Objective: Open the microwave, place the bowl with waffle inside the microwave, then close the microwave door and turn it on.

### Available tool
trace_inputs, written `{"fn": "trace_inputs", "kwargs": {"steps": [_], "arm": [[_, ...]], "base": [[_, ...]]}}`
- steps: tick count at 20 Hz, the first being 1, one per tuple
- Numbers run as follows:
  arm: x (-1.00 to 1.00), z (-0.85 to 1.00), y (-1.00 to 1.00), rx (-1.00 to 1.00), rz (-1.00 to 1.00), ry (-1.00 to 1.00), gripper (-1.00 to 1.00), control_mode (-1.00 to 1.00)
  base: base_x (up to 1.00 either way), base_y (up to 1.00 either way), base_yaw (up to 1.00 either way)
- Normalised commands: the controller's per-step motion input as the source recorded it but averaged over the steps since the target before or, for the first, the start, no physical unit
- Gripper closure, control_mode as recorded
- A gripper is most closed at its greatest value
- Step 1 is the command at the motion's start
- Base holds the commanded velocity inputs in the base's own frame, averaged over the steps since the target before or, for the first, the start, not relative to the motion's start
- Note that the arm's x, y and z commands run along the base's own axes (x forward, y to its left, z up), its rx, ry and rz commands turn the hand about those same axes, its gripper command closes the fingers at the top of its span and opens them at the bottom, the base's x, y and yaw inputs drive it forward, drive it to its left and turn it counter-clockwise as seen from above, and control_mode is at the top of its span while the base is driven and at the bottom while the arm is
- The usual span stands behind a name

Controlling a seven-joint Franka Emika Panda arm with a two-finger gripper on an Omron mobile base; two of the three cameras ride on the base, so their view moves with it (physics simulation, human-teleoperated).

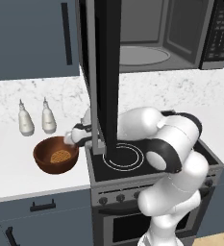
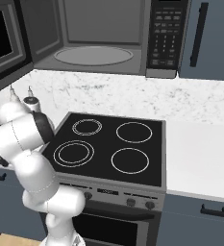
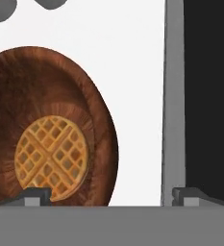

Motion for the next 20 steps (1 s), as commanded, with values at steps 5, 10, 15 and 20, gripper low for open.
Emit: {"fn": "trace_inputs", "kwargs": {"steps": [5, 10, 15, 20], "arm": [[0.01, -0.18, 0.29, -0.03, 0.00, 0.00, -1.00, -1.00], [0.09, -0.42, 0.07, -0.08, 0.00, 0.01, -1.00, -1.00], [0.07, -0.39, 0.00, -0.07, 0.00, 0.00, -1.00, -1.00], [0.00, -0.25, 0.06, -0.05, 0.00, 0.00, 1.00, -1.00]], "base": [[0.00, 0.00, 0.00], [0.00, 0.00, 0.00], [0.00, 0.00, 0.00], [0.00, 0.00, 0.00]]}}
